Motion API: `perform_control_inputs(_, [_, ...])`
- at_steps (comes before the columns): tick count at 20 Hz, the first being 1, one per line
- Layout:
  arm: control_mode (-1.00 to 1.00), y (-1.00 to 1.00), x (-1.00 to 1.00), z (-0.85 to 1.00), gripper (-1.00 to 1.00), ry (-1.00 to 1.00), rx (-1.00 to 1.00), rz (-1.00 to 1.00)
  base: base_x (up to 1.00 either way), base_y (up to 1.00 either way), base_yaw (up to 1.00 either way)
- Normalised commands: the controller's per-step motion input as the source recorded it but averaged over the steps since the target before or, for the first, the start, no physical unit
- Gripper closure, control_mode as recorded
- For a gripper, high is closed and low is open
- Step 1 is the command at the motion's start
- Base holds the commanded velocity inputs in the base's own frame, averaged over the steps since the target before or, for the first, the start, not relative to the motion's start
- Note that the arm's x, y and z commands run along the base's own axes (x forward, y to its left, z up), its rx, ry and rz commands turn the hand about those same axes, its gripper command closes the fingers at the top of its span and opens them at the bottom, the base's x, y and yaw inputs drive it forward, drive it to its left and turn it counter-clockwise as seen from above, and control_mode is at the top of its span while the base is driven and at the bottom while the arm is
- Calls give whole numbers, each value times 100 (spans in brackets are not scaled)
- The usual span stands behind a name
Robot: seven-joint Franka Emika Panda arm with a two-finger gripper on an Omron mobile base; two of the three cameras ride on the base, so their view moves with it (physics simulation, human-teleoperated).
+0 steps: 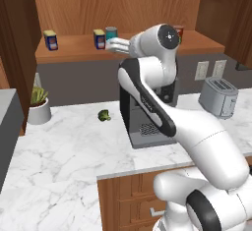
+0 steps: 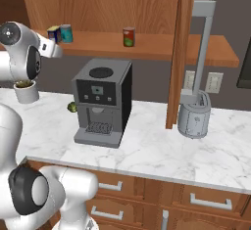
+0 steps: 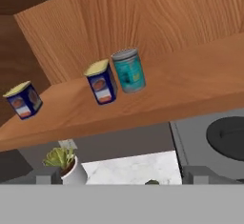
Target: Stack two cans on top of the other two cans in the cabinet.
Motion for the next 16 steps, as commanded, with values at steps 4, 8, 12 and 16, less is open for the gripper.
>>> perform_control_inputs(4, [-100, 29, 31, 11, -100, -1, 1, 2, 0, 0, 0])
perform_control_inputs(8, [-100, 20, 27, 18, -100, 0, -4, 4, 0, 0, 0])
perform_control_inputs(12, [-100, 16, 32, 6, -100, 0, -9, 6, 0, 0, 0])
perform_control_inputs(16, [-100, 3, 45, 0, -100, 0, -6, 12, 0, 0, 0])
